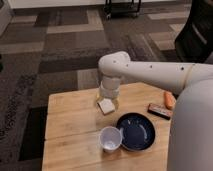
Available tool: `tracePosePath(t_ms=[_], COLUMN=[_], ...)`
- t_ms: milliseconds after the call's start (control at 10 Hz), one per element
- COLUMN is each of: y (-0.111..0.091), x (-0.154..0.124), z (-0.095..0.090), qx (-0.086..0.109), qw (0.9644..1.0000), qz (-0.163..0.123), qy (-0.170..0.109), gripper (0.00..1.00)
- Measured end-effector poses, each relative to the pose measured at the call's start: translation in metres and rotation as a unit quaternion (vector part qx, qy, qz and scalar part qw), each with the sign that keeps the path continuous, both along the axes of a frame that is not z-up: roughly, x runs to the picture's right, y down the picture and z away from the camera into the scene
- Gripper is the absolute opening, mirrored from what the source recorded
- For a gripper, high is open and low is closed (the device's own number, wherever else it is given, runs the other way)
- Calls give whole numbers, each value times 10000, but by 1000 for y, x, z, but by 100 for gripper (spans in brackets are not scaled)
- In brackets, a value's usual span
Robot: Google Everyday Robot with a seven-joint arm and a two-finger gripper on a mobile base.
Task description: Place the pepper in the ceramic cup
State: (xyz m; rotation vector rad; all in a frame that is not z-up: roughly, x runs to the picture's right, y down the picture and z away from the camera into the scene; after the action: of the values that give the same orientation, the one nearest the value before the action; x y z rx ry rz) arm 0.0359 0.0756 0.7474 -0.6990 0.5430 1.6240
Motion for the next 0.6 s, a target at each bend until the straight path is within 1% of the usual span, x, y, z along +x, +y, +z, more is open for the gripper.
tracePosePath(t_ms=[100,200,600], y=[2,4,3], x=[9,23,26], z=[2,5,6], qx=[-29,-81,-80], qw=[10000,9998,9998], qz=[24,113,137], qy=[53,109,124], gripper=[65,65,65])
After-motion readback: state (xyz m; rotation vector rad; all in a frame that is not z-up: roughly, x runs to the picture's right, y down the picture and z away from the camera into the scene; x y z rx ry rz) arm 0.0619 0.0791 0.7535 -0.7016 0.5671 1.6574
